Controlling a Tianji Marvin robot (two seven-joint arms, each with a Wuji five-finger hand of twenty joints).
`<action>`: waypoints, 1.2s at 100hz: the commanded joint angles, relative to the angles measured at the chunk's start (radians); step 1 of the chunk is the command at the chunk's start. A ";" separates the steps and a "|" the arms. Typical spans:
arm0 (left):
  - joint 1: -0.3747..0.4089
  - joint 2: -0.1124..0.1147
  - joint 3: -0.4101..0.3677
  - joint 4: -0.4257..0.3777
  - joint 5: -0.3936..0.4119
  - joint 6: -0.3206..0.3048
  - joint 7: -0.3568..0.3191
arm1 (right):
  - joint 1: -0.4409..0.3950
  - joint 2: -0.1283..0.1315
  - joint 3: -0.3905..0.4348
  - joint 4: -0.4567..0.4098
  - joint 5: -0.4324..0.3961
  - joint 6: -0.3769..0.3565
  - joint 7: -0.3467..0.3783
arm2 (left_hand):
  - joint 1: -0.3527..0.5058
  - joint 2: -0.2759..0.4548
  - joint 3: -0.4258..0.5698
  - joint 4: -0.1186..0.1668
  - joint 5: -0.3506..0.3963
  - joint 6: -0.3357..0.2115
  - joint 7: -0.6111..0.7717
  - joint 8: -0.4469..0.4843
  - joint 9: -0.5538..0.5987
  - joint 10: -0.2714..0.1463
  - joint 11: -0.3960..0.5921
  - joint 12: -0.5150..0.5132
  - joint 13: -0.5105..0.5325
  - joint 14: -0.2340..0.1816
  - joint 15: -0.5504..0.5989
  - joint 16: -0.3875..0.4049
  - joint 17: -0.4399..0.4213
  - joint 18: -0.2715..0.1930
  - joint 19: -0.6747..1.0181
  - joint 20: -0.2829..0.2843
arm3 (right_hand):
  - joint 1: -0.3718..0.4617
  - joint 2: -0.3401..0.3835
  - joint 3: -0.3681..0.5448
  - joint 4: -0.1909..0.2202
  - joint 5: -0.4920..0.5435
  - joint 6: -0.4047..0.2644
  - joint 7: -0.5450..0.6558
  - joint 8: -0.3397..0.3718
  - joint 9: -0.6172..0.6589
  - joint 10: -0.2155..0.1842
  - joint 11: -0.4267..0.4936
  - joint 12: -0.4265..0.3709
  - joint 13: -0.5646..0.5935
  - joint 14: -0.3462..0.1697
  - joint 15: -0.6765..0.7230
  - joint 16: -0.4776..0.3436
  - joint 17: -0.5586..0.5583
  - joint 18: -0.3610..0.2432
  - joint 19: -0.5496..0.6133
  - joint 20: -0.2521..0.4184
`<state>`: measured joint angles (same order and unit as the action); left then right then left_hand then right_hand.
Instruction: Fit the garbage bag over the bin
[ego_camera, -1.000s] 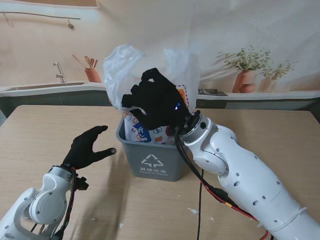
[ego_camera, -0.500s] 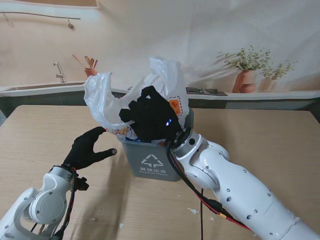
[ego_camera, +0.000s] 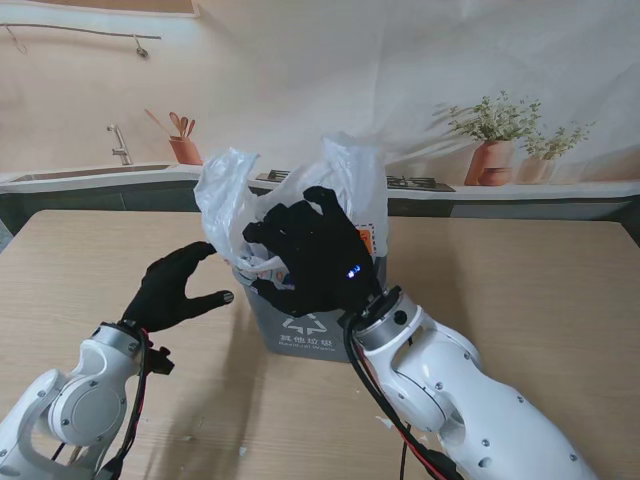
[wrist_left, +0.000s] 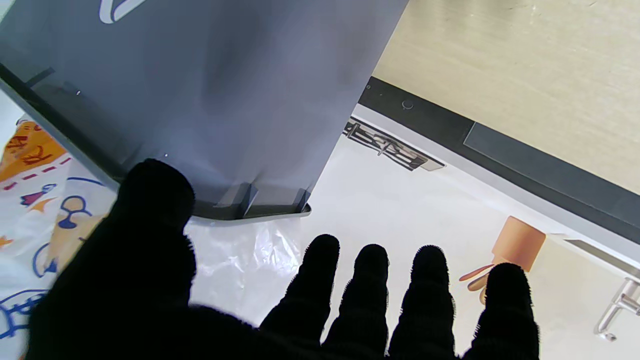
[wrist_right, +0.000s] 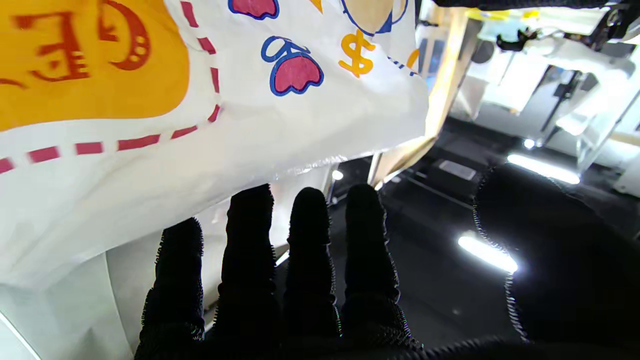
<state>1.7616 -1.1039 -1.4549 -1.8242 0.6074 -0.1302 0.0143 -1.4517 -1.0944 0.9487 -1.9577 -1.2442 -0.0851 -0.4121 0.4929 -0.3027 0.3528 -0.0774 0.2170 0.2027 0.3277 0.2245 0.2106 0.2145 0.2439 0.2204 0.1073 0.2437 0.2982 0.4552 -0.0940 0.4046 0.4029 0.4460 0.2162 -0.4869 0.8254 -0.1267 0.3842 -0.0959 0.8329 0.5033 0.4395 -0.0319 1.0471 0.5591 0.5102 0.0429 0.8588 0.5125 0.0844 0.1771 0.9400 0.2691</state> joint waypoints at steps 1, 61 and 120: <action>0.008 -0.001 -0.008 -0.017 0.009 -0.012 -0.001 | -0.036 0.010 0.015 -0.024 -0.018 -0.018 0.004 | -0.015 -0.021 0.016 0.021 0.001 -0.015 0.009 0.005 -0.015 -0.010 0.015 0.008 -0.029 -0.005 -0.013 -0.004 0.003 0.001 0.005 0.030 | -0.054 0.046 -0.057 0.052 -0.066 0.046 -0.042 -0.012 -0.060 0.019 -0.041 -0.056 -0.049 0.017 -0.049 -0.024 -0.029 0.016 -0.038 -0.011; 0.054 -0.046 -0.119 -0.134 0.047 -0.311 0.265 | -0.196 0.004 0.363 -0.120 0.098 -0.329 0.022 | -0.037 -0.113 0.134 0.004 -0.046 -0.097 0.078 0.034 -0.022 -0.042 -0.015 -0.008 -0.042 -0.038 -0.056 0.003 0.002 -0.034 0.139 -0.021 | -0.062 -0.009 -0.162 0.049 -0.158 0.055 -0.122 -0.135 -0.187 -0.030 -0.226 -0.175 -0.176 0.015 -0.355 -0.175 -0.025 0.023 -0.135 -0.008; -0.060 0.033 -0.075 -0.177 0.251 -0.407 -0.030 | 0.037 0.013 0.352 0.053 0.264 -0.526 0.267 | -0.067 -0.230 0.213 -0.023 0.100 -0.187 0.109 0.056 -0.019 -0.084 -0.041 -0.013 -0.083 -0.085 -0.239 -0.052 0.005 -0.067 -0.211 -0.073 | -0.004 -0.096 -0.119 0.036 -0.050 -0.011 -0.059 -0.166 -0.036 -0.063 -0.238 -0.175 -0.054 -0.033 -0.362 -0.182 0.032 0.020 -0.184 -0.012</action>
<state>1.7031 -1.0742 -1.5310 -1.9942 0.8481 -0.5431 0.0023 -1.4276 -1.0844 1.2924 -1.9196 -0.9481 -0.6180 -0.1265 0.4508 -0.5046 0.5373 -0.0784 0.2868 0.0356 0.4083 0.2619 0.2011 0.1632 0.1807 0.1851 0.0691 0.1691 0.0652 0.3933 -0.0922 0.3425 0.2267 0.3483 0.1975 -0.5607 0.6881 -0.1267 0.3295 -0.0885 0.7629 0.3491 0.3929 -0.0737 0.8268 0.3849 0.4365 0.0300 0.5003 0.3379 0.1149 0.1865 0.7819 0.2691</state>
